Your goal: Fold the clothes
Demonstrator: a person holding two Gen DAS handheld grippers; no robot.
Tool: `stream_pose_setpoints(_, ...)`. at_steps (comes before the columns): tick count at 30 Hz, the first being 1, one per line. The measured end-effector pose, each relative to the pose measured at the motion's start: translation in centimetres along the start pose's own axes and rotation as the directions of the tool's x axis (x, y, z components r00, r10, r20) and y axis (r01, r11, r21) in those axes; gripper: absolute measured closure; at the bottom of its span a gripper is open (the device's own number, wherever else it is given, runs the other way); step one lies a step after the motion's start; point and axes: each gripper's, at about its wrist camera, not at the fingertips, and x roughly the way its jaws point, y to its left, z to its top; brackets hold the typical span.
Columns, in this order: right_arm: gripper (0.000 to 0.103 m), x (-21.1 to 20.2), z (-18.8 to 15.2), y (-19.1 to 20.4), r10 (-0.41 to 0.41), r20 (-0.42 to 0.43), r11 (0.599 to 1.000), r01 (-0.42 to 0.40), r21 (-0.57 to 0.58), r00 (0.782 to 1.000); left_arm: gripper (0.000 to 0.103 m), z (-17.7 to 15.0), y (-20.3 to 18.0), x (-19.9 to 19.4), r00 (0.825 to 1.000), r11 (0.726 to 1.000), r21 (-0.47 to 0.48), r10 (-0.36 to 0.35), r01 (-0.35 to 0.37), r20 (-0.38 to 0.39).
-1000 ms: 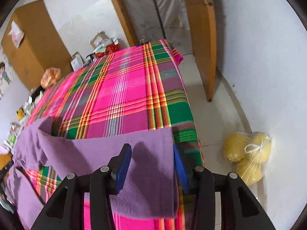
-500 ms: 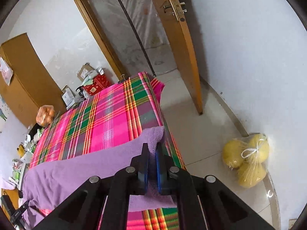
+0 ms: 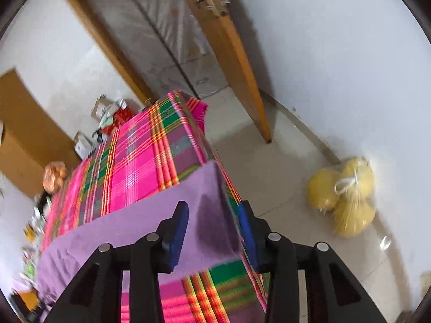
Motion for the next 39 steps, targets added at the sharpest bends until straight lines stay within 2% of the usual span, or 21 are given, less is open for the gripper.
stream_pose_setpoints(3,0.060,-0.1,-1.2,-1.9,0.039,-0.031,0.995,-0.036,0.098,0.999,0.070,0.1,-1.0,-0.4,1.000,0.999,0.035,0.016,-0.017,0.016)
stream_pose_setpoints(7,0.060,0.5,-3.0,-2.6,0.143,-0.066,0.975,-0.129,0.182,0.988,0.070,0.9,-3.1,-0.6,0.999,0.996,0.084,-0.011,0.008,0.032)
stream_pose_setpoints(9,0.058,1.0,-3.1,-2.4,0.144,-0.062,0.976,-0.131,0.176,0.988,0.061,1.2,-3.8,-0.4,0.999,0.995,0.102,-0.016,0.012,0.037)
stream_pose_setpoints(10,0.060,1.2,-3.1,-2.2,0.137,-0.058,0.978,-0.125,0.168,0.989,0.061,1.4,-4.2,-0.2,0.999,0.994,0.107,-0.020,0.016,0.037)
stream_pose_setpoints(12,0.078,1.5,-2.9,-1.8,0.084,-0.056,0.988,-0.076,0.137,0.995,0.061,1.7,-4.8,0.2,0.999,0.993,0.118,-0.024,0.020,0.035)
stream_pose_setpoints(13,0.092,1.6,-2.8,-1.5,0.049,-0.056,0.992,-0.041,0.121,0.997,0.061,1.8,-5.1,0.4,0.999,0.992,0.124,-0.020,0.016,0.034)
stream_pose_setpoints(14,0.096,1.6,-2.6,-1.6,0.050,-0.055,0.992,-0.043,0.122,0.997,0.061,1.9,-5.3,0.5,0.999,0.992,0.129,-0.018,0.013,0.033)
stream_pose_setpoints(18,0.097,-0.4,-1.7,-1.4,0.100,-0.002,0.988,-0.100,0.115,0.995,0.061,2.5,-6.1,1.4,1.000,0.988,0.151,-0.007,0.004,0.019)
stream_pose_setpoints(20,0.097,-1.4,-1.3,-1.2,0.075,0.015,0.993,-0.076,0.094,0.997,0.060,2.7,-6.5,2.1,1.000,0.986,0.169,0.000,0.000,0.003)
stream_pose_setpoints(24,0.095,0.1,-1.0,-1.8,0.012,-0.050,0.996,-0.007,0.091,0.999,0.060,2.6,-6.6,4.5,0.997,0.984,0.177,0.027,-0.014,-0.074)
stream_pose_setpoints(25,0.089,0.5,-1.1,-1.9,-0.001,-0.057,0.996,0.007,0.094,0.998,0.060,2.4,-6.5,4.9,0.995,0.983,0.180,0.031,-0.014,-0.094)
stream_pose_setpoints(27,0.087,1.1,-1.1,-2.2,-0.025,-0.070,0.995,0.032,0.099,0.997,0.060,2.2,-6.3,5.3,0.993,0.983,0.182,0.030,-0.008,-0.114)
stream_pose_setpoints(28,0.082,0.9,-0.8,-2.4,-0.014,-0.043,0.994,0.019,0.110,0.999,0.060,2.2,-6.3,5.4,0.993,0.983,0.181,0.028,-0.006,-0.118)
stream_pose_setpoints(29,0.070,0.7,-0.5,-2.7,-0.003,-0.017,0.993,0.005,0.120,1.000,0.060,2.1,-6.2,5.4,0.993,0.983,0.182,0.028,-0.006,-0.117)
stream_pose_setpoints(31,0.058,1.1,0.5,-2.6,0.025,0.007,0.992,-0.026,0.121,1.000,0.060,1.9,-6.2,5.4,0.993,0.984,0.179,0.021,-0.001,-0.112)
stream_pose_setpoints(35,0.056,3.9,2.4,-1.7,0.084,-0.068,0.995,-0.081,0.052,0.994,0.060,1.5,-6.4,5.6,0.994,0.985,0.172,0.006,0.013,-0.107)
stream_pose_setpoints(39,0.056,7.2,3.0,-0.8,0.129,-0.156,0.992,-0.126,0.028,0.979,0.060,1.5,-6.4,5.3,0.995,0.985,0.170,-0.005,0.022,-0.098)
